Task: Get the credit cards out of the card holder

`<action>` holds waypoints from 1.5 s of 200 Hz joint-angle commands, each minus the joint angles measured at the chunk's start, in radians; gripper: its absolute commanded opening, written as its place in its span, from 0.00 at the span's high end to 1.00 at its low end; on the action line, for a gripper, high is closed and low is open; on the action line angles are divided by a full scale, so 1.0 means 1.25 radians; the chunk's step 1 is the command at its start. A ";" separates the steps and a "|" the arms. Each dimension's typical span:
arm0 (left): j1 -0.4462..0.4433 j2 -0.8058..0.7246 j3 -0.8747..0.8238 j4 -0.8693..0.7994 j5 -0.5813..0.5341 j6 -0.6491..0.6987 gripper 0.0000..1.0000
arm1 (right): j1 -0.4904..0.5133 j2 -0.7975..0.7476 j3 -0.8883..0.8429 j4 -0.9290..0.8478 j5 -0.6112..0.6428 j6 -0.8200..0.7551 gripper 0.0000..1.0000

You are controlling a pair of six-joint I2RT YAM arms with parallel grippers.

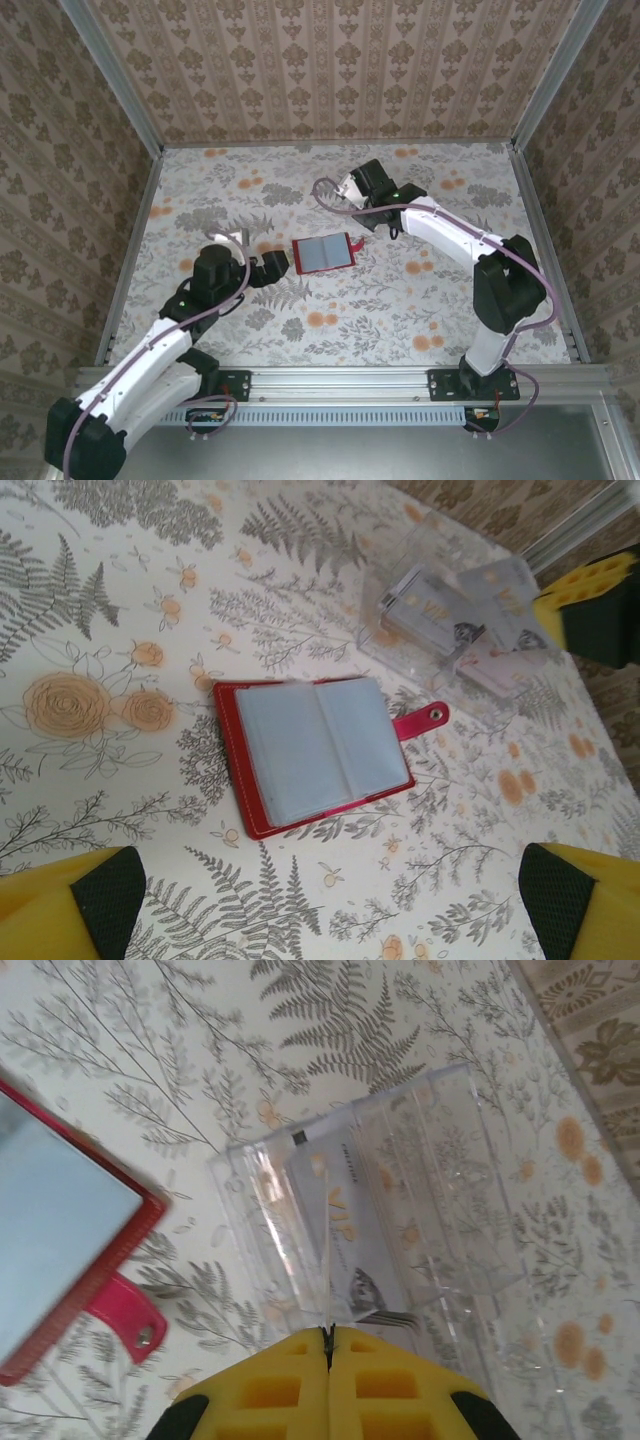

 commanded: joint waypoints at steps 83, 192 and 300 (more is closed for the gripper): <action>0.008 -0.059 -0.028 -0.044 -0.021 -0.018 0.00 | -0.003 0.100 0.050 0.059 0.075 -0.208 1.00; 0.010 -0.053 -0.029 -0.049 -0.028 -0.011 0.01 | -0.022 0.168 0.078 0.052 0.060 -0.197 1.00; 0.013 -0.054 -0.034 -0.049 -0.026 -0.011 0.01 | -0.034 0.206 0.081 0.047 0.082 -0.162 1.00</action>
